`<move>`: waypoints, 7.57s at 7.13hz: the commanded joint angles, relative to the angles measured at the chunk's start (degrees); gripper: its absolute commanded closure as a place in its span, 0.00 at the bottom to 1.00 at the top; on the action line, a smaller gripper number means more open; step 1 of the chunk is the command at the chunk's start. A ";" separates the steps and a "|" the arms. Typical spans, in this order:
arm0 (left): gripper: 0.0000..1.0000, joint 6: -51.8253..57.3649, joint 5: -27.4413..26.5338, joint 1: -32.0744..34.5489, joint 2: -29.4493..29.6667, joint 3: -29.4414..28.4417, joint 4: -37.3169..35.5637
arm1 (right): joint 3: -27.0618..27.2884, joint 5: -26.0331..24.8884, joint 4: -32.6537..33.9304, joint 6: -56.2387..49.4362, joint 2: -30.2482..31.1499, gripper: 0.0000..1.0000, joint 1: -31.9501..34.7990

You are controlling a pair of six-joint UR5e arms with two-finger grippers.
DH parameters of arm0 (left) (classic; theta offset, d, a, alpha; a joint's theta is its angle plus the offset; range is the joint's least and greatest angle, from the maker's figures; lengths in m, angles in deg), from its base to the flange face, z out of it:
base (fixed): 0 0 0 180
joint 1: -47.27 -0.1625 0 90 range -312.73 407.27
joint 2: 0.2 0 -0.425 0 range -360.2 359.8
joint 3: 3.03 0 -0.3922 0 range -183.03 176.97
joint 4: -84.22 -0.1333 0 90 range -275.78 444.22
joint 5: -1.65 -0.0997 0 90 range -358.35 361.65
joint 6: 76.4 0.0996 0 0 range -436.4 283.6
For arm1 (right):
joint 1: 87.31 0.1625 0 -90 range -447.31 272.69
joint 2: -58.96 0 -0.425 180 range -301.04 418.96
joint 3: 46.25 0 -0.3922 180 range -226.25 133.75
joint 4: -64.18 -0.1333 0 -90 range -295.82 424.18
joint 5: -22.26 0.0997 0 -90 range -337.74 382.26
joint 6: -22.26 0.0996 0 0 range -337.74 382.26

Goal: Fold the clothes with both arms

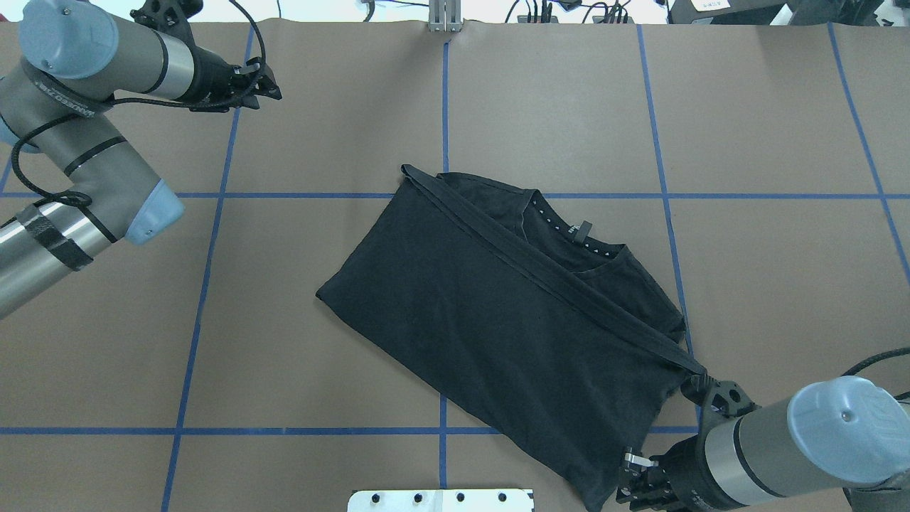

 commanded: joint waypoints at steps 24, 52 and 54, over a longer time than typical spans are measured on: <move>1.00 -24.33 -7.92 -23.79 -11.43 22.20 -14.17 | -12.78 2.25 9.55 -0.85 -25.29 0.00 27.78; 0.41 -0.08 -1.35 -1.46 -5.61 3.57 3.93 | -26.74 -13.91 55.58 -62.97 -51.82 0.46 8.18; 0.41 0.38 -0.80 -1.46 -6.50 4.99 3.84 | -29.21 -14.80 56.39 -63.68 -52.19 0.47 7.22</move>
